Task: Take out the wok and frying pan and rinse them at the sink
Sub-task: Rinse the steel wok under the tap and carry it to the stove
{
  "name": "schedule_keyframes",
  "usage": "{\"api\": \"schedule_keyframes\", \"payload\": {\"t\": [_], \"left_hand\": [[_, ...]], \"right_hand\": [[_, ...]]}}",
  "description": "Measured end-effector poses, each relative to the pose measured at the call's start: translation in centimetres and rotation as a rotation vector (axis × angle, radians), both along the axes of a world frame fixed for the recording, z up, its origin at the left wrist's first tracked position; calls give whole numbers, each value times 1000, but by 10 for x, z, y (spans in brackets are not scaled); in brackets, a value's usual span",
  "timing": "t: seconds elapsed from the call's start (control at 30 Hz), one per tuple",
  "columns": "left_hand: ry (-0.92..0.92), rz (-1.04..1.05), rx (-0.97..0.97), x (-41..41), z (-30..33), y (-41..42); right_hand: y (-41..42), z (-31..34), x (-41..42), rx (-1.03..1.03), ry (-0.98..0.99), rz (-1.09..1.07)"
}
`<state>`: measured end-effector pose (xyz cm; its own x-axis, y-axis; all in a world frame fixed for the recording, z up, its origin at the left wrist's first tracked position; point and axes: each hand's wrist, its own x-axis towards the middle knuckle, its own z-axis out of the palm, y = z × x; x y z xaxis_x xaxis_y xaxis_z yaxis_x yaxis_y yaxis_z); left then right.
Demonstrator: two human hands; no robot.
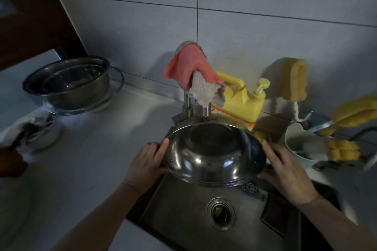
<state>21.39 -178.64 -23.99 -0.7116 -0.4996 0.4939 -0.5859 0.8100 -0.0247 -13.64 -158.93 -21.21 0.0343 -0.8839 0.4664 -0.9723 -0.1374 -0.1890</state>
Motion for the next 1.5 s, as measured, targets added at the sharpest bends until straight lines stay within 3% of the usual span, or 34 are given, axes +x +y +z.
{"api": "schedule_keyframes", "payload": {"t": [0.3,0.83,1.23,1.3,1.4,1.5], "left_hand": [[39,59,-35,58,-1,-5],[-19,-48,35,-17,13,10],[-11,48,11,39,14,6],[-51,54,75,46,20,6],[-205,81,348,50,26,-2],[-331,75,567,39,28,-6]], "right_hand": [[-36,1,41,-23,-6,126],[22,13,-4,-39,15,-31],[-9,5,34,38,-31,50],[-16,5,41,101,-51,48],[-22,3,43,224,-101,38],[-25,0,33,445,-288,33]]}}
